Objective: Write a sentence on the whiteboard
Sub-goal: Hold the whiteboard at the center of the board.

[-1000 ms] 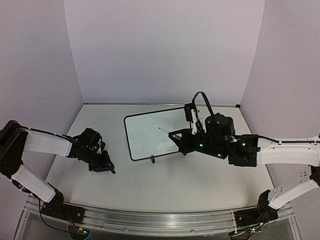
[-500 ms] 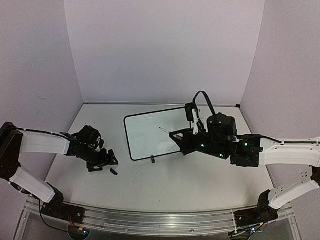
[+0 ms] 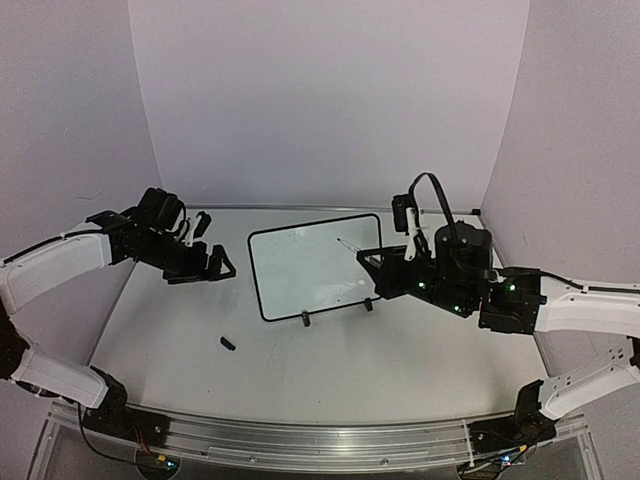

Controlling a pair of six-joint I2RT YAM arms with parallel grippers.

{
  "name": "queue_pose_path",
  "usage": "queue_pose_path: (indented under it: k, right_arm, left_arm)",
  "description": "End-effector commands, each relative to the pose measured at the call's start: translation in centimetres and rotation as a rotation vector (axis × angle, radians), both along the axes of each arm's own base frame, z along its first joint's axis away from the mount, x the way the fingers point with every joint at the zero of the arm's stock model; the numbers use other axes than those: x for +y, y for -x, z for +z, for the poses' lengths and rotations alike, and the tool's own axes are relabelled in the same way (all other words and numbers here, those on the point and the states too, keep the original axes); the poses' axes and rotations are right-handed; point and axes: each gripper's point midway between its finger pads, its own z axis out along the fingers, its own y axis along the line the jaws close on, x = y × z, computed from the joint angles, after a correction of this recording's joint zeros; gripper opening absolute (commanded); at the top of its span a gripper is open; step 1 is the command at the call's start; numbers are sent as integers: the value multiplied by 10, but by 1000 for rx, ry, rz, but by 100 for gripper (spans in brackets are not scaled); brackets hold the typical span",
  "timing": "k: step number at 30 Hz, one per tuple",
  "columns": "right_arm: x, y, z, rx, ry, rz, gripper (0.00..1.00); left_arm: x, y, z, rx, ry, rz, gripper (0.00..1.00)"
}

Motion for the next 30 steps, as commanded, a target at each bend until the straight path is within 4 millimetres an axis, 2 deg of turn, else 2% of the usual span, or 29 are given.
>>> queue_pose_path:
  k: [1,4,10,12,15,22,30]
  right_arm:
    - [-9,-2,3,-10,-1,-34,0]
    - [-9,-1,2,-1,-7,-34,0]
    - [-9,-1,-2,10,-9,-40,0]
    - [-8,-2,-3,12,-5,-42,0]
    - [-6,-2,-4,14,-2,-38,0]
    - [-6,-2,-7,22,-5,-38,0]
    - [-10,0,-9,25,-7,-41,0]
  left_arm:
    - [-32,-9,27,-63,63,-206,98]
    - [-53,-22,39,-75,144,-249,96]
    - [-73,-32,41,-63,208,-268,92]
    - [-84,-33,36,-42,206,-285,81]
    - [-88,-37,30,-33,186,-282,73]
    - [-100,-45,30,-39,187,-284,66]
    - [-112,-49,23,-30,171,-305,65]
